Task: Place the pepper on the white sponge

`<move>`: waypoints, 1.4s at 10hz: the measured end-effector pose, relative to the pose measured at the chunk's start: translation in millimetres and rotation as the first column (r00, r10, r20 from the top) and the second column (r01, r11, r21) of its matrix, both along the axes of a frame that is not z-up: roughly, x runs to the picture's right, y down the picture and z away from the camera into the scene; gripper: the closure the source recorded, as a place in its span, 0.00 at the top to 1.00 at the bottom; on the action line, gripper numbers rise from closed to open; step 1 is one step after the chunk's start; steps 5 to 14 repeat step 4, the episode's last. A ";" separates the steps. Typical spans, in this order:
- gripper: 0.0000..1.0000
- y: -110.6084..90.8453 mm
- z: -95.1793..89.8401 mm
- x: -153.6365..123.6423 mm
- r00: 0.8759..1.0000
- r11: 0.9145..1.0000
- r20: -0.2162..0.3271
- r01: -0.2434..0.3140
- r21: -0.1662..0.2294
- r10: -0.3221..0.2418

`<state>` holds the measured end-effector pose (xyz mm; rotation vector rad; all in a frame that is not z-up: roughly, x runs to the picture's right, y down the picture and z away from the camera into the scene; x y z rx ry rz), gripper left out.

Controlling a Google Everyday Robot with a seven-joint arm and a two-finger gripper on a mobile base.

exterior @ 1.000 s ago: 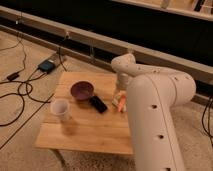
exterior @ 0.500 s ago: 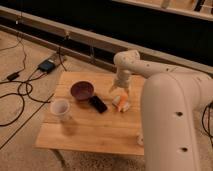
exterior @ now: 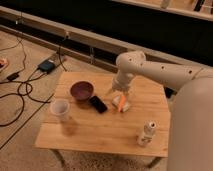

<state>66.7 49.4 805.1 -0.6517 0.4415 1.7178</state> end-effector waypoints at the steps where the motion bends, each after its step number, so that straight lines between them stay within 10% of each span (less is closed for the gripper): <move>1: 0.71 -0.2 -0.3 -2.2 1.000 1.000 0.003 0.001 0.000 -0.001; 14: 0.71 -0.5 -0.1 -1.7 1.000 1.000 0.002 0.001 0.001 -0.001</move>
